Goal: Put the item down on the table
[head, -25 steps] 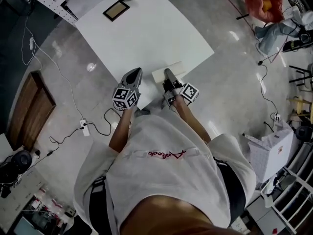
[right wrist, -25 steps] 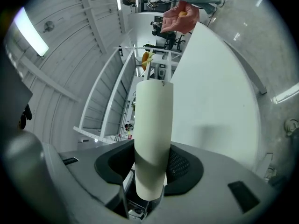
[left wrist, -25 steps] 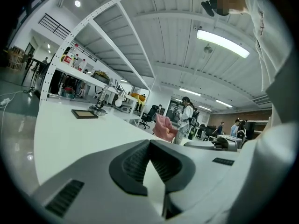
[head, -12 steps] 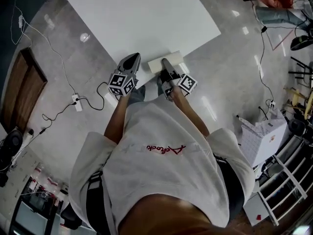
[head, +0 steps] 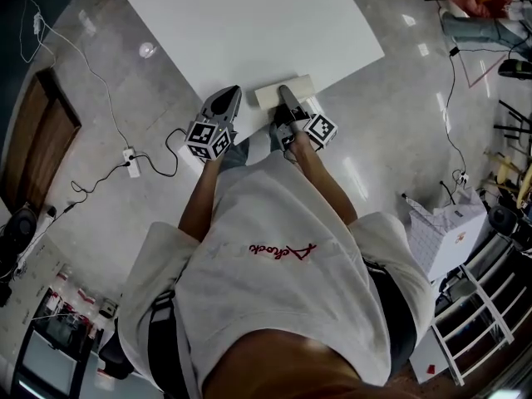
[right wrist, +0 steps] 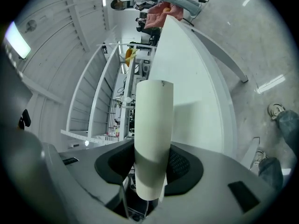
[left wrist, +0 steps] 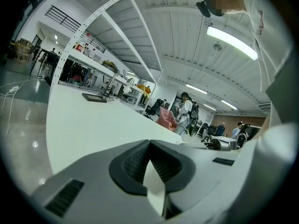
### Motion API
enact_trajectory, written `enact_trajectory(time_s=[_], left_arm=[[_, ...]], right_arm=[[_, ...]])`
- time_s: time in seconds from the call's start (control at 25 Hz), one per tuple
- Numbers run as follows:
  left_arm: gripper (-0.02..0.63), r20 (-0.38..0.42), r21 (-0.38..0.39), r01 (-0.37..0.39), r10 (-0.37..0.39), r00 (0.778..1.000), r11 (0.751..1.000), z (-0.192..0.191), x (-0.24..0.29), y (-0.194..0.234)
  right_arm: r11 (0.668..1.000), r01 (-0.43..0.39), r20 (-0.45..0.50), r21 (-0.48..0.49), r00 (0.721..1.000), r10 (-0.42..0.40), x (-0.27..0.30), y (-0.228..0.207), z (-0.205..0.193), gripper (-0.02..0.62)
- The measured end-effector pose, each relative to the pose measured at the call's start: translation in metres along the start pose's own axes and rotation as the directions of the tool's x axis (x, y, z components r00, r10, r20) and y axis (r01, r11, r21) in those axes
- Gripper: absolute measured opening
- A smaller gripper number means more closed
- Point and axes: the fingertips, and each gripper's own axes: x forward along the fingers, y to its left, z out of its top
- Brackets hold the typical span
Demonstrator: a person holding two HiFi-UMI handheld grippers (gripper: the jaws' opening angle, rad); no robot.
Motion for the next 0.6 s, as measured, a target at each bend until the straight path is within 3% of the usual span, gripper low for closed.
enact_trajectory(time_s=[0.6], left_arm=[[0.017, 0.006, -0.004, -0.032, 0.032, 0.999, 0.999, 0.0, -0.013, 0.005]], right_arm=[[0.999, 0.025, 0.049, -0.022, 0.999, -0.024, 0.103, 0.018, 0.037, 0.189]])
